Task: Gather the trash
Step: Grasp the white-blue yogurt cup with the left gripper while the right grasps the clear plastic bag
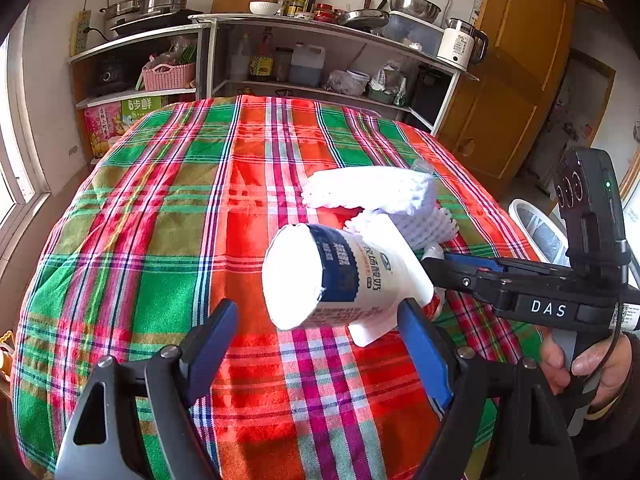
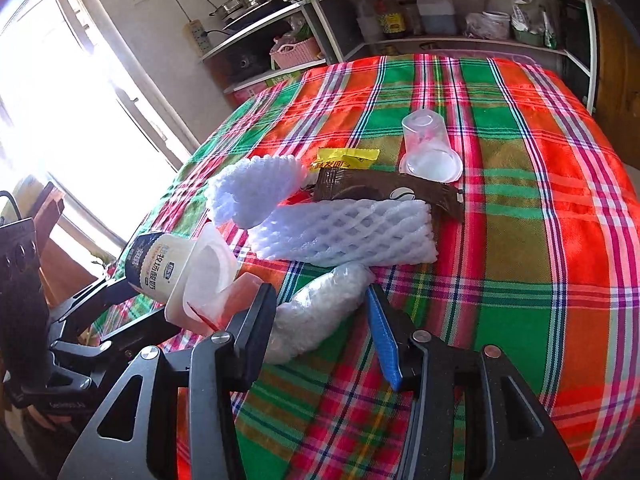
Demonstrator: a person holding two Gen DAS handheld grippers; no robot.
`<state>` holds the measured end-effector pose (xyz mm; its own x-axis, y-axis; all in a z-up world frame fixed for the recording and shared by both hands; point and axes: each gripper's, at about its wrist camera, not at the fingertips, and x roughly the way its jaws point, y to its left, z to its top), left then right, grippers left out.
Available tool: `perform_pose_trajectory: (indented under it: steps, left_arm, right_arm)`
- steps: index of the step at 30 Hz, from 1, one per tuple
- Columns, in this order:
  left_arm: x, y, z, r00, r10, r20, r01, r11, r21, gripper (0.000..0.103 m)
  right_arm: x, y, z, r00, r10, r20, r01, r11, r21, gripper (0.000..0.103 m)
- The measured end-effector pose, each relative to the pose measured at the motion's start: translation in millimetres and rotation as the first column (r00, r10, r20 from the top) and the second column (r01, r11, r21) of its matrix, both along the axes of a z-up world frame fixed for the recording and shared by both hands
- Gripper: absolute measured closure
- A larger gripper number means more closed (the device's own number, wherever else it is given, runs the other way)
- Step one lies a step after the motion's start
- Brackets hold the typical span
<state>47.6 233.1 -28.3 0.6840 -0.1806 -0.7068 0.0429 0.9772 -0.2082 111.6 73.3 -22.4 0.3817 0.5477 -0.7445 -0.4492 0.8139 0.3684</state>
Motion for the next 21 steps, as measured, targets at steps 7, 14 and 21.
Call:
perform_pose_trajectory:
  steps: [7, 14, 21]
  left_arm:
    - [-8, -4, -2, 0.999, -0.029, -0.018, 0.029, 1.000, -0.007, 0.020]
    - [-23, 4, 13, 0.999, -0.029, 0.032, 0.027, 0.999, 0.033, 0.020]
    - [-5, 12, 11, 0.996, -0.091, 0.003, 0.089, 0.987, 0.135, 0.019]
  right_arm:
    - [-5, -1, 2, 0.999, 0.002, 0.039, -0.001, 1.000, -0.004, 0.078]
    - [-19, -15, 8, 0.996, 0.007, 0.094, -0.003, 0.999, -0.047, 0.079]
    - [-21, -31, 6, 0.997, -0.025, 0.067, 0.027, 0.999, -0.019, 0.079]
